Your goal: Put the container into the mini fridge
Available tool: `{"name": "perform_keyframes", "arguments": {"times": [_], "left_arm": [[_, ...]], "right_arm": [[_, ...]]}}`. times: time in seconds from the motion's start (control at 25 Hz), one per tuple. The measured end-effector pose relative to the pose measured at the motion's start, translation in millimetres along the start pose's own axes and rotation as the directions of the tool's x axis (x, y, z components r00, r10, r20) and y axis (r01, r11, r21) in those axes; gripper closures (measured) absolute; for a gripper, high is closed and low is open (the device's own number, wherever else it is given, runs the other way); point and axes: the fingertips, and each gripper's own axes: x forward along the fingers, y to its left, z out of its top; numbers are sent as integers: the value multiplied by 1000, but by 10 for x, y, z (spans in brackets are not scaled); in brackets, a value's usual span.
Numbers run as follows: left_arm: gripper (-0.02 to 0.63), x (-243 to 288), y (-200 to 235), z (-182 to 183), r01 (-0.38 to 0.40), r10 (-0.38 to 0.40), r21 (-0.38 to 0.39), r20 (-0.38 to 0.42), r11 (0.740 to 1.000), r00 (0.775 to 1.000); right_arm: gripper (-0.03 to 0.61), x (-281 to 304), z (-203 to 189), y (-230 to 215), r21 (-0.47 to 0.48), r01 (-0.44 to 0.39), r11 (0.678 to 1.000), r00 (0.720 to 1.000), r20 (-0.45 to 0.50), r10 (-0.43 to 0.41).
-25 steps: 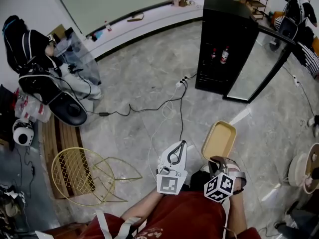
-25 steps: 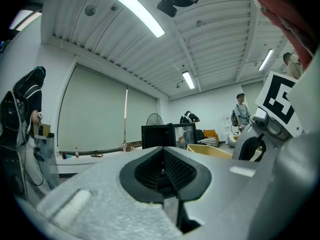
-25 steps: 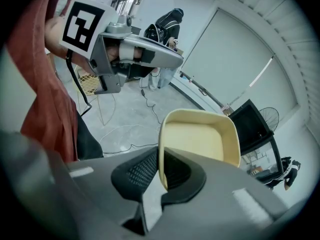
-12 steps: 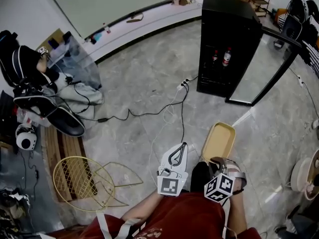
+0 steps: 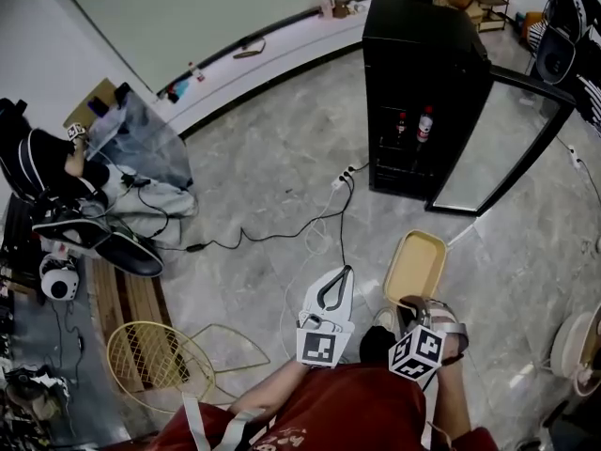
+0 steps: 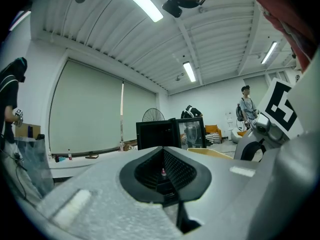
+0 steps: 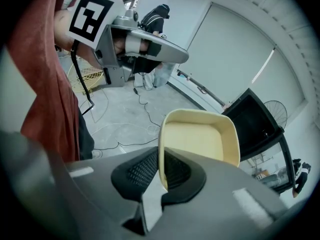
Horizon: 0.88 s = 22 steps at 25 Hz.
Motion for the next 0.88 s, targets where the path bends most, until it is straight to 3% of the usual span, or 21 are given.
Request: {"name": "perform_keyframes", "arguments": {"times": [0.44,0.88], "left_arm": [[609,1086,-154,-35,-3,4,26,-34,1000,999],[609,1687,-20,-182,-26,26,8,-50,1000,998]], "right_arm": [[560,301,-391,-986,4,-12,1000,1000,12,12],[560,675,-591,-1505,4,-46,999,999,-16,46]]}}
